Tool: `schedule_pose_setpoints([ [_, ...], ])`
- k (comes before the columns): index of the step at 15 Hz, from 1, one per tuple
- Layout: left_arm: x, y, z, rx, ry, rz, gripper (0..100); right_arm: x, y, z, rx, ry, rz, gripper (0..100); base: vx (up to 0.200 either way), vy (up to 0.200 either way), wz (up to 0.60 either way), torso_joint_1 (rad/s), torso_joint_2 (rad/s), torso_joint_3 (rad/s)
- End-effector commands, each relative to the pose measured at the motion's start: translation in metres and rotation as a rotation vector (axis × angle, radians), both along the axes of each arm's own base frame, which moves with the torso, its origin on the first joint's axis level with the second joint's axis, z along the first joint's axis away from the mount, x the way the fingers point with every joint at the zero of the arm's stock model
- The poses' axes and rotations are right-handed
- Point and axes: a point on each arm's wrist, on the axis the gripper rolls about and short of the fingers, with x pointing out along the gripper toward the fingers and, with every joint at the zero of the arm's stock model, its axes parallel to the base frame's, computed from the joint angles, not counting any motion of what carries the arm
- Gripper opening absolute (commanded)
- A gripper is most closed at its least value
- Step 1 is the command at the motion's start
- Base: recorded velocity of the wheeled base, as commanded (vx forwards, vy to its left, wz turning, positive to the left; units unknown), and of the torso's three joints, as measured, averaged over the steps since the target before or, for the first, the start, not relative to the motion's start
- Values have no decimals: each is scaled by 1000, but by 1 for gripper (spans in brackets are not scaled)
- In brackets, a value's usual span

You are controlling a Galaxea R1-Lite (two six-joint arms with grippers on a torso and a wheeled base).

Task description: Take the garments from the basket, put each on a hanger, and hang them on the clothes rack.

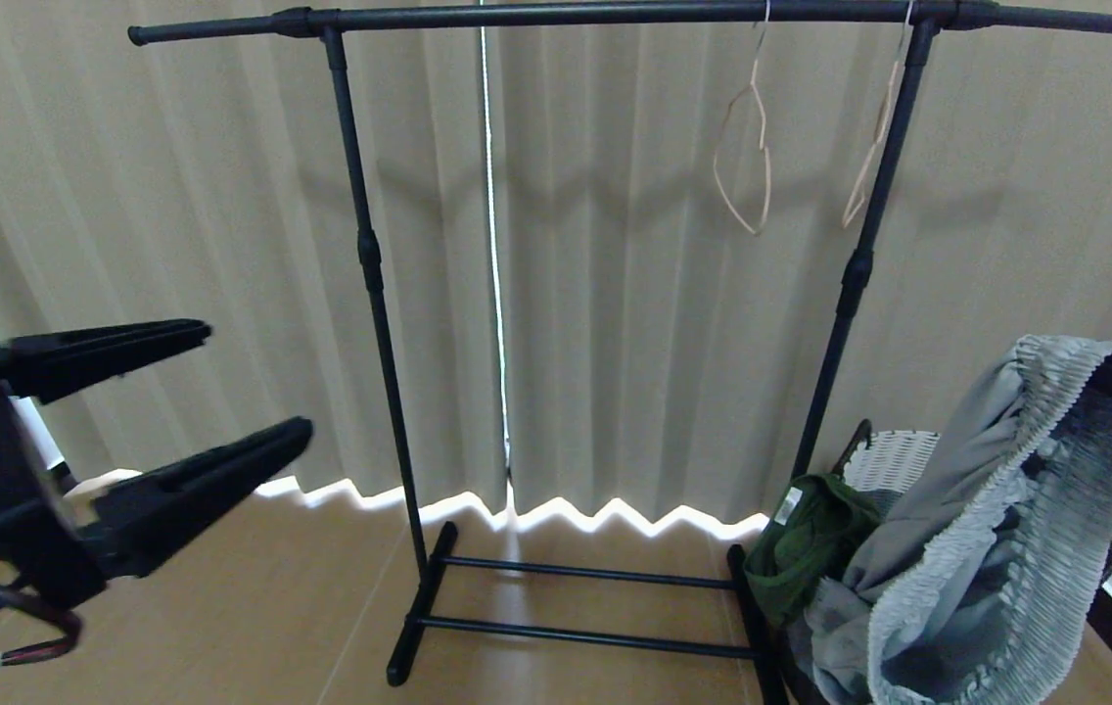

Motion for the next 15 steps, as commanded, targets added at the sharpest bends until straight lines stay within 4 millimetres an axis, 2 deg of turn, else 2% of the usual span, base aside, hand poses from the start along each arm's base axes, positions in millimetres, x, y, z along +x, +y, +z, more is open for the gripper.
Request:
schedule_pose_setpoints([
  [1,36,-67,-29,69,154,-143,100,7,4,-1,-7,18,3,0,0,0,0,0,0,0],
  [3,40,-95,-37,58,229,-213,100,9,4,-1,-4,20,2,0,0,0,0,0,0,0],
  [4,42,-120,-40,0,330,-258,100,12,7,0,38,36,4,0,0,0,0,0,0,0],
  [6,46,-153,-47,-42,430,-304,100,14,9,7,108,42,41,0,0,0,0,0,0,0],
  [10,50,-206,-81,2,481,-383,100,14,13,11,141,47,66,0,0,0,0,0,0,0],
  [11,50,-206,-81,2,481,-383,100,14,13,11,141,47,66,0,0,0,0,0,0,0],
  [13,55,-228,-104,8,548,-372,100,10,18,14,185,53,100,0,0,0,0,0,0,0],
  [15,58,-239,-109,-4,559,-336,100,8,22,15,202,59,121,0,0,0,0,0,0,0],
])
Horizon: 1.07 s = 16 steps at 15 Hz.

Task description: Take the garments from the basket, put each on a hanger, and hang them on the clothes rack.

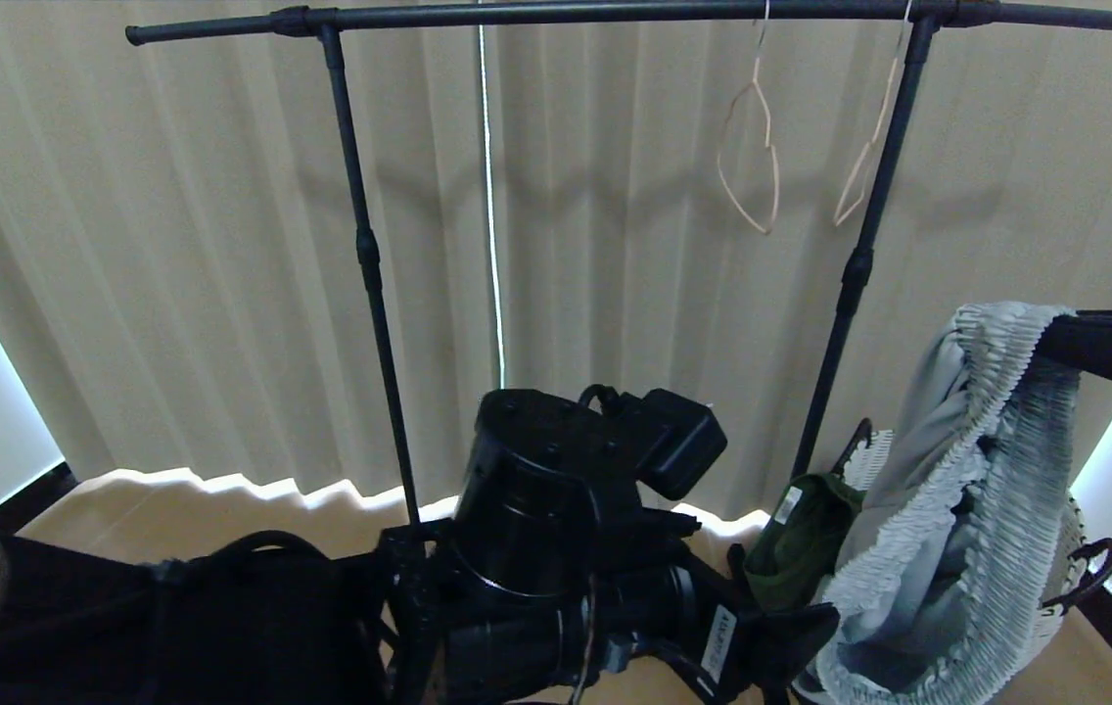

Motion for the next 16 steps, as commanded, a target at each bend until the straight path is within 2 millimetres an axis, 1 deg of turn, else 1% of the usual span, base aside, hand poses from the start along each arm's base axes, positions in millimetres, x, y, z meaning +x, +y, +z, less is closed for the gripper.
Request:
schedule_pose_setpoints([
  [1,9,-26,-21,24,36,28,100,-3,4,4,25,-11,28,0,0,0,0,0,0,0],
  [3,16,-37,-31,41,41,63,100,-3,5,9,56,-43,35,0,0,0,0,0,0,0],
  [5,21,-42,-32,42,23,108,100,-4,5,9,59,-47,35,0,0,0,0,0,0,0],
  [6,23,-45,-37,54,16,138,100,-6,4,10,64,-51,42,0,0,0,0,0,0,0],
  [7,24,-44,-39,65,15,150,100,-10,4,13,80,-67,79,0,0,0,0,0,0,0],
  [9,22,-41,-42,81,21,152,100,-11,4,14,85,-69,91,0,0,0,0,0,0,0],
  [12,17,-32,-38,83,20,153,100,-12,3,14,86,-71,91,0,0,0,0,0,0,0],
  [13,11,-23,-34,88,19,152,100,-11,3,13,85,-69,91,0,0,0,0,0,0,0],
  [14,7,-17,-32,92,21,153,0,-11,3,13,84,-68,91,0,0,0,0,0,0,0],
  [16,3,-8,-22,78,2,177,0,-10,4,12,80,-62,89,0,0,0,0,0,0,0],
])
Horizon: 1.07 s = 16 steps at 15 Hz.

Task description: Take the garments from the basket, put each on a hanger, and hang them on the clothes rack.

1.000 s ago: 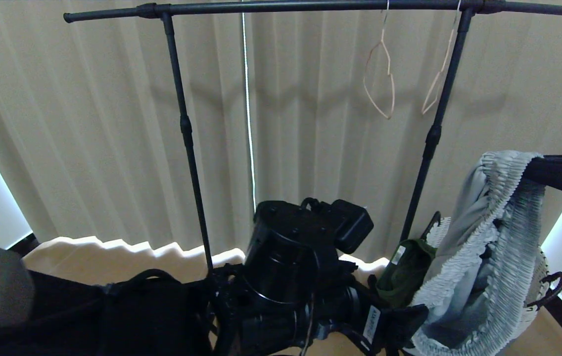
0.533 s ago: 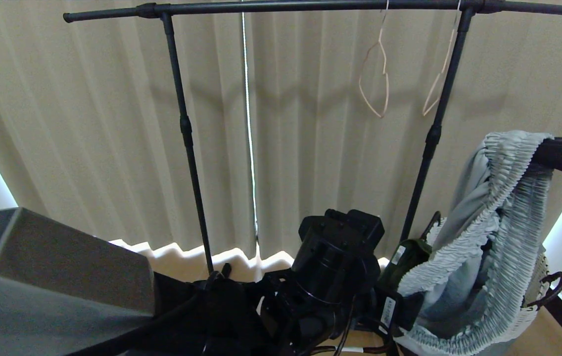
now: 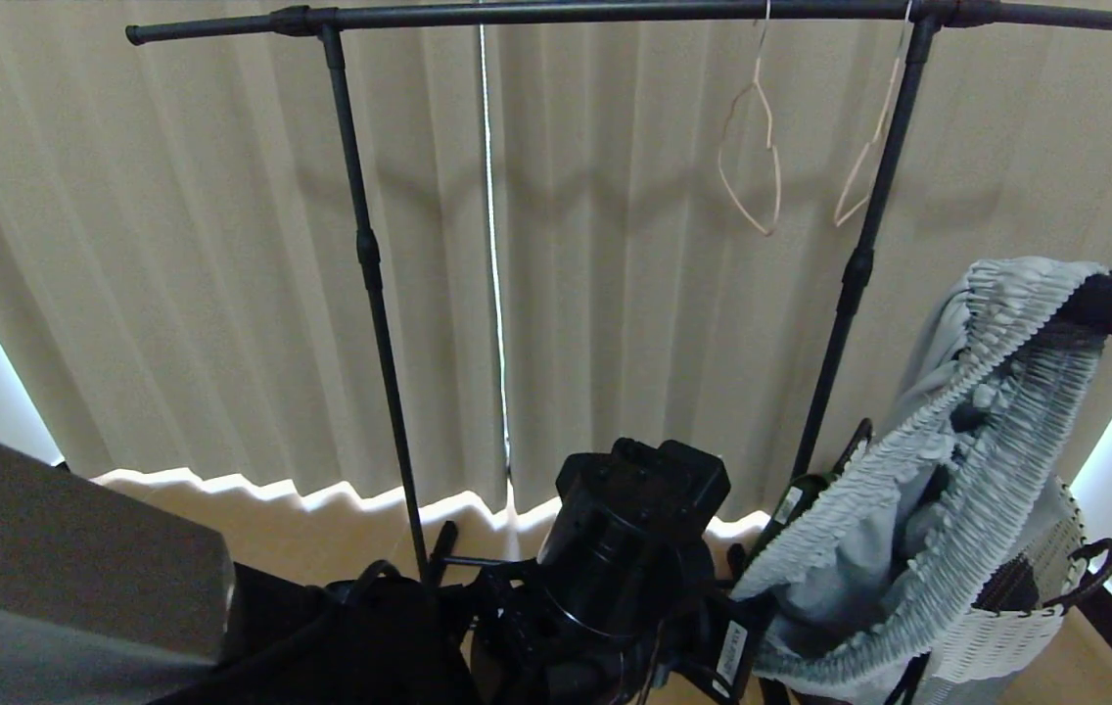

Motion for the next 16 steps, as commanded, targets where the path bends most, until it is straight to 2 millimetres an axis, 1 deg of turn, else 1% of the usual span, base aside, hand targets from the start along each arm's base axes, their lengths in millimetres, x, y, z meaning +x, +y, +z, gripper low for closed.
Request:
schedule_pose_setpoints([
  [1,-9,16,30,-57,-53,25,0,2,1,-2,-7,10,-1,0,0,0,0,0,0,0],
  [2,-12,21,41,-79,-71,27,0,4,2,-4,-12,18,-3,0,0,0,0,0,0,0],
  [3,-16,32,48,-85,-79,30,0,6,3,-8,-20,33,-5,0,0,0,0,0,0,0],
  [4,-16,32,48,-84,-78,30,0,6,3,-8,-20,33,-6,0,0,0,0,0,0,0],
  [5,-16,38,40,-35,-68,39,0,6,3,-9,-22,35,-9,0,0,0,0,0,0,0],
  [6,-13,42,38,-12,-69,57,0,5,3,-9,-22,32,-9,0,0,0,0,0,0,0],
  [10,-8,47,38,-4,-75,86,0,5,2,-11,-25,37,-17,0,0,0,0,0,0,0],
  [12,-17,61,61,-4,-131,94,0,4,1,-12,-28,41,-13,0,0,0,0,0,0,0],
  [15,-43,100,122,-66,-229,80,0,6,3,-10,-25,37,-7,0,0,0,0,0,0,0],
  [16,-53,114,142,-75,-265,73,0,12,7,-9,-27,41,-4,0,0,0,0,0,0,0],
])
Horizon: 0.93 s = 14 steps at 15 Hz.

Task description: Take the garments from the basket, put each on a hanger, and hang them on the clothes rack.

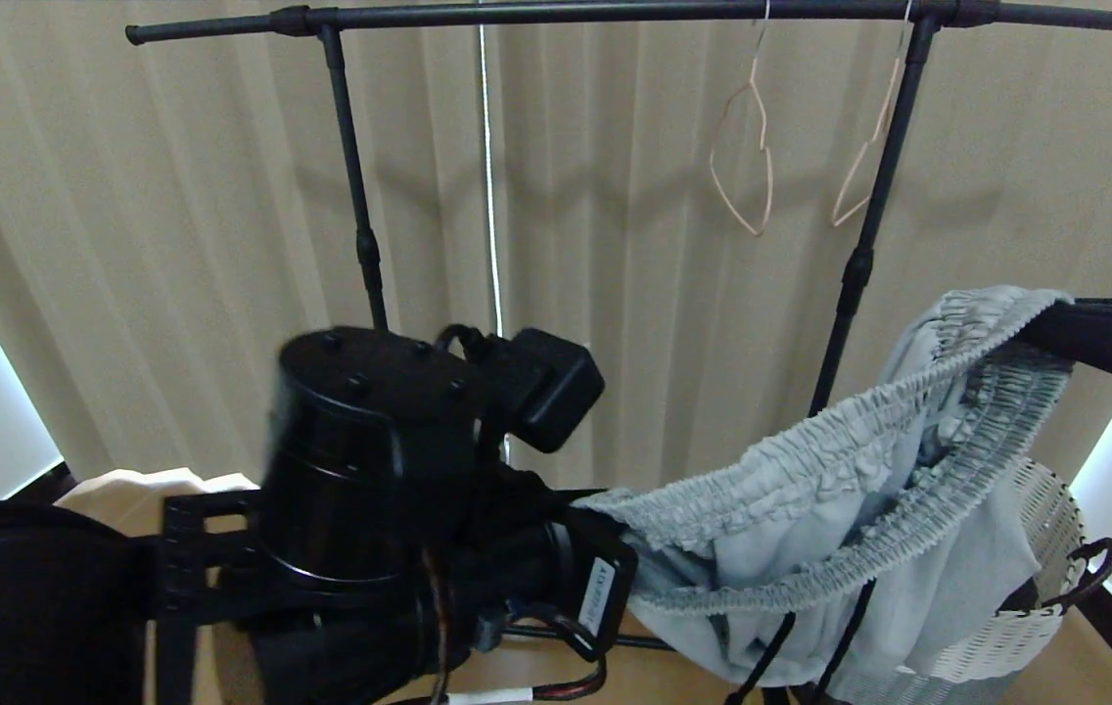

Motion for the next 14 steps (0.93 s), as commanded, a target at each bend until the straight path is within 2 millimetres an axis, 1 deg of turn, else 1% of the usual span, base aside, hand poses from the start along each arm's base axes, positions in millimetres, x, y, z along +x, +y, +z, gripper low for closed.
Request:
schedule_pose_setpoints([
  [1,-28,47,76,-86,-147,-7,0,16,11,6,7,-8,7,0,0,0,0,0,0,0],
  [2,-27,57,91,-74,-170,17,0,28,18,9,12,-20,8,0,0,0,0,0,0,0],
  [3,-25,62,99,-70,-181,32,0,34,23,12,15,-27,10,0,0,0,0,0,0,0],
  [4,-20,75,113,-50,-218,77,0,46,31,21,26,-47,11,0,0,0,0,0,0,0],
  [5,-16,80,116,-30,-239,100,0,50,34,25,31,-53,11,0,0,0,0,0,0,0],
  [6,-6,90,123,-4,-289,152,0,58,39,33,44,-72,11,0,0,0,0,0,0,0],
  [7,-2,95,131,-18,-311,181,0,61,41,39,54,-87,13,0,0,0,0,0,0,0],
  [9,-1,99,145,-52,-345,202,0,65,43,50,74,-116,12,0,0,0,0,0,0,0],
  [11,0,99,145,-52,-345,202,0,68,45,53,78,-125,11,0,0,0,0,0,0,0],
  [12,2,96,139,-37,-330,198,0,68,45,53,76,-122,10,0,0,0,0,0,0,0],
  [14,10,89,115,21,-263,185,0,68,45,44,60,-98,2,0,0,0,0,0,0,0],
])
